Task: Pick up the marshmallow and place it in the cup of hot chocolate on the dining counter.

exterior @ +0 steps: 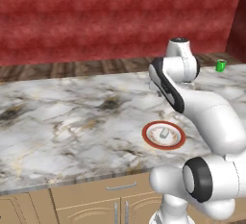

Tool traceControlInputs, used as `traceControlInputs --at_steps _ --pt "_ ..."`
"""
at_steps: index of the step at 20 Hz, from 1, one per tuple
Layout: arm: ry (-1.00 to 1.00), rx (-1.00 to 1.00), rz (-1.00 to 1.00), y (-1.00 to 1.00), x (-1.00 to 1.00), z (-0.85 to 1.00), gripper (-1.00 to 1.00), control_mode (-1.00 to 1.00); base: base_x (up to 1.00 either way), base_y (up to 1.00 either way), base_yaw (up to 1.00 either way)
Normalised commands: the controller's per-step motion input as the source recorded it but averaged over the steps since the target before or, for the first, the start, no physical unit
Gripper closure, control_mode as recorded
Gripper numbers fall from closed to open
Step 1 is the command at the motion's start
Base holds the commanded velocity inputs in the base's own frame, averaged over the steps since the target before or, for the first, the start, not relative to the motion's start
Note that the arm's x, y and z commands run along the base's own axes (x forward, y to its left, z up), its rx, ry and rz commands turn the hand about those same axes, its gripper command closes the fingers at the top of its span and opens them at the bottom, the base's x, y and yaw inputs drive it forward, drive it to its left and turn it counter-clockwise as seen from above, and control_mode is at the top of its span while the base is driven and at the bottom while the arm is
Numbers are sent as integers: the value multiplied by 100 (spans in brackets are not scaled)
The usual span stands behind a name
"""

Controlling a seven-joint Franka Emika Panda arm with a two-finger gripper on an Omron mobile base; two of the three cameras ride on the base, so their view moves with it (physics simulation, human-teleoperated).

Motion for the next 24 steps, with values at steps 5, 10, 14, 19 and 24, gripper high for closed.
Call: traceControlInputs --at_steps 5,10,14,19,24 --pt "7 17 -24 -12 0 -25 -100 -100 0 0 0" --pt "1 12 -23 -25 0 -42 -100 -100 0 0 0" --pt "0 0 -20 -16 0 -49 -100 -100 0 0 0" --pt "0 0 -13 -11 0 -32 -100 -100 0 0 0" --pt "1 -4 -3 0 0 -29 -100 -100 0 0 0"
